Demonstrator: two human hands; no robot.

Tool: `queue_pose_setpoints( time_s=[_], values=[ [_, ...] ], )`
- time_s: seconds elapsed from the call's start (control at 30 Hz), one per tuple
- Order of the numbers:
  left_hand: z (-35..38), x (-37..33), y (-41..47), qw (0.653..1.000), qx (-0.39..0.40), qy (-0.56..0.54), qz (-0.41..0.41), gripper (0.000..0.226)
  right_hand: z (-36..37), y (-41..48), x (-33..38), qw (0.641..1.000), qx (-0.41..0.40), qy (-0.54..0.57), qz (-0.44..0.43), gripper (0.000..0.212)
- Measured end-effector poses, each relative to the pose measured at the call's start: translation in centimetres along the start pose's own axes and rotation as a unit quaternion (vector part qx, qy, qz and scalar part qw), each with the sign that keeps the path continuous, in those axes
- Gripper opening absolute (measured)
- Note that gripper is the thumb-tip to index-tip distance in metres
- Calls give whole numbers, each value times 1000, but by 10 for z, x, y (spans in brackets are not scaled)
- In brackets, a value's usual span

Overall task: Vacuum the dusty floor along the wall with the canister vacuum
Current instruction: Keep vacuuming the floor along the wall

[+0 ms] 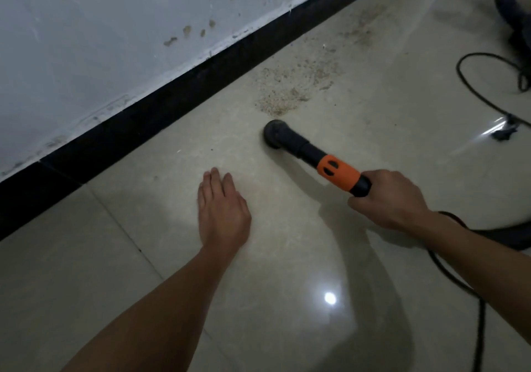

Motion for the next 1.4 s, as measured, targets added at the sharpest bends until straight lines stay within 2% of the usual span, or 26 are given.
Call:
queue_pose_setpoints(
  time_s=[0.1,0.27,0.37,0.47,0.63,0.8,0.93,1.07,1.2,1.33,1.4],
  values=[
    [-1,0,-1,1000,-2,1,-1,47,8,-3,18,999,5,-11,-39,17],
    [-1,-1,-1,1000,-3,-2,-3,47,-11,34,-11,996,-15,23,82,20],
    [1,-2,-2,1000,6,4,4,48,-18,47,-27,992,-2,54,114,24],
    [4,-4,12,1000,9,-6,0,48,-22,49,-22,995,-2,49,89,22],
    [2,1,54,994,-28,-33,-104,51,-5,42,15,1000,11,8,-8,16],
    [6,3,57,992,-38,-12,-117,50,-21,73,9,998,-4,33,45,15],
    [5,2,60,992,-23,5,-126,52,-15,77,25,1000,20,8,-2,17],
    [6,0,59,991,-3,19,-132,54,-20,93,28,1000,-14,22,1,23],
    [5,0,63,989,9,43,-138,60,-10,106,51,998,-1,-22,-63,24],
    [5,0,66,989,7,46,-141,57,-22,147,48,999,-46,10,-18,16],
    [6,1,66,988,9,46,-145,56,-28,172,51,999,-41,32,-3,16]
  ],
)
Point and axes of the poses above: each hand's wrist, its own y-axis towards the middle knuckle, its own z-axis out of the palm, x = y × z, the point moved 7 cm from there along y, towards the middle knuckle, and after that the axes turned 5 degrees about -y, right-handed, at the moved point
